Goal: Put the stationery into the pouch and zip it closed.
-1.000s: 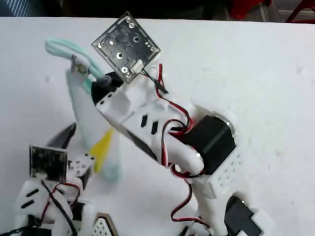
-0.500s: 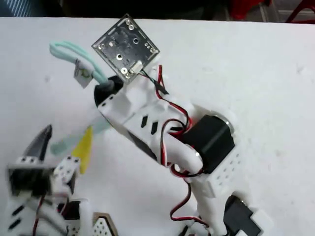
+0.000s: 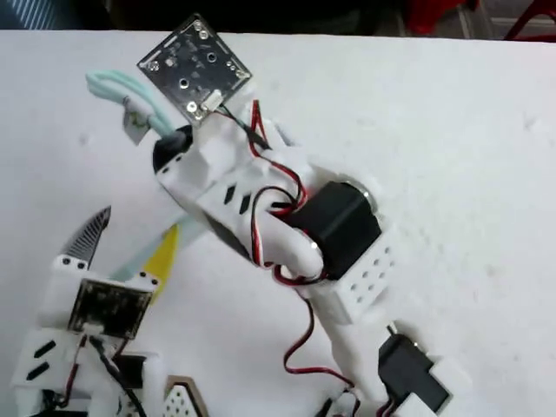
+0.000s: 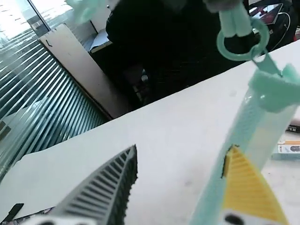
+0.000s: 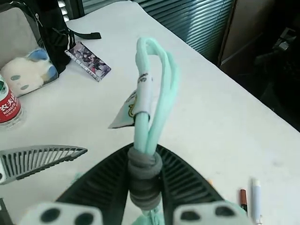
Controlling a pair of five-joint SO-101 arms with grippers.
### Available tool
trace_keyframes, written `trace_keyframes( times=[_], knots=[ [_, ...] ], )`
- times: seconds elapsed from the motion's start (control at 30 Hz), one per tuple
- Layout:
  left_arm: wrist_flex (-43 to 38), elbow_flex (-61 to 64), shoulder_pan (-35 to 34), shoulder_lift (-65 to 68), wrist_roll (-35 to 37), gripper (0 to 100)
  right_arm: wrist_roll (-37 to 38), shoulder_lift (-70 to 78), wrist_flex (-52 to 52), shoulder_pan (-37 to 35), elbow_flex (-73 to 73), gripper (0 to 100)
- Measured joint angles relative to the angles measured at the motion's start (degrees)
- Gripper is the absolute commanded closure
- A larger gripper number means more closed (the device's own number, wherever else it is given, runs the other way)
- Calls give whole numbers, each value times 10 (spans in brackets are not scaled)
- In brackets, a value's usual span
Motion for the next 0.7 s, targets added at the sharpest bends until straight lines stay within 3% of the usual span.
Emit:
trace_keyframes(
  times=[0.23,0.43,0.7],
  knots=[
    [4,-10,5,0,18,669,0,1,-19,-8,0,981],
    [6,3,79,0,21,669,0,1,-19,-8,0,981],
    [-79,94,91,0,89,669,0,1,-19,-8,0,981]
  ],
)
